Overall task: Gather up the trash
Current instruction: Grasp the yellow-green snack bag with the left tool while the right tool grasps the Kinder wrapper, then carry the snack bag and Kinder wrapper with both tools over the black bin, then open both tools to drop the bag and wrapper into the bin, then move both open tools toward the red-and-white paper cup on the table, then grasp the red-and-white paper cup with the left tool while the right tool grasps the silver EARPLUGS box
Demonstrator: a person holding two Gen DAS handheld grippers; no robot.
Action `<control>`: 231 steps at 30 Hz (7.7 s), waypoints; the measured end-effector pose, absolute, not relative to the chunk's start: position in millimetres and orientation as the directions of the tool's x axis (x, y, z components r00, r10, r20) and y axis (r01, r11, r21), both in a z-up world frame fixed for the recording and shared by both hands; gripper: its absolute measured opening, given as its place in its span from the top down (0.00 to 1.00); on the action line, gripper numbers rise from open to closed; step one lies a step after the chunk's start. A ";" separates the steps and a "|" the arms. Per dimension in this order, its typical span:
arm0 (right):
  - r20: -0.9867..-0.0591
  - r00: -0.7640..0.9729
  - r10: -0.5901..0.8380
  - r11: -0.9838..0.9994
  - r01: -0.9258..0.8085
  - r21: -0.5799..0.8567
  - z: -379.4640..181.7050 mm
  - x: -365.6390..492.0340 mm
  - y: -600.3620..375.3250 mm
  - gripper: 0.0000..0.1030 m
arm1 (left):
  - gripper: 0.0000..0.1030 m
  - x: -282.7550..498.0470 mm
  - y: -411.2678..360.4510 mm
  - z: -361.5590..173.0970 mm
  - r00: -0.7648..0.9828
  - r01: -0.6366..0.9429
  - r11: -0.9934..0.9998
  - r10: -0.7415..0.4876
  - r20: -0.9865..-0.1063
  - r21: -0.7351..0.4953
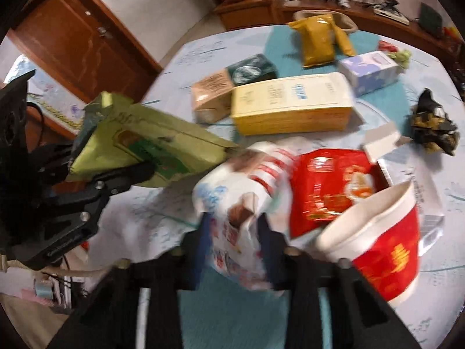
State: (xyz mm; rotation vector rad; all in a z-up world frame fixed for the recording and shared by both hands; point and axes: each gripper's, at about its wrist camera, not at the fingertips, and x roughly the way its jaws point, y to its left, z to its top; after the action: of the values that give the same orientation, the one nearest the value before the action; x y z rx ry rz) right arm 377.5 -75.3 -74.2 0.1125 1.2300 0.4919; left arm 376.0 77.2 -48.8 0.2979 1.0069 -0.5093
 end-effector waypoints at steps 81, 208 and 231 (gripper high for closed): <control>-0.951 0.139 0.276 0.954 0.081 0.289 -353.3 -49.5 -196.0 0.94 | 0.89 7.4 -52.6 -376.6 0.069 0.198 0.980 -0.053 -0.996 -0.038; -0.824 0.449 0.345 0.935 -0.239 0.261 23.7 256.2 -327.9 0.56 | 0.15 297.7 -100.9 -11.5 0.321 -0.109 0.967 -0.187 -0.929 -0.232; -0.843 0.206 0.497 0.844 -0.342 0.414 -54.1 382.3 -316.9 0.56 | 0.33 396.0 -100.5 -118.7 0.255 -0.424 0.816 -0.309 -0.916 -0.393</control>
State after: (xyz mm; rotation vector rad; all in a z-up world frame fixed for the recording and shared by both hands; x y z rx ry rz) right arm 382.3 -316.9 -54.1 0.1480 1.2318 0.5869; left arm 396.0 -100.5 -118.7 -0.6615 1.3396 0.0859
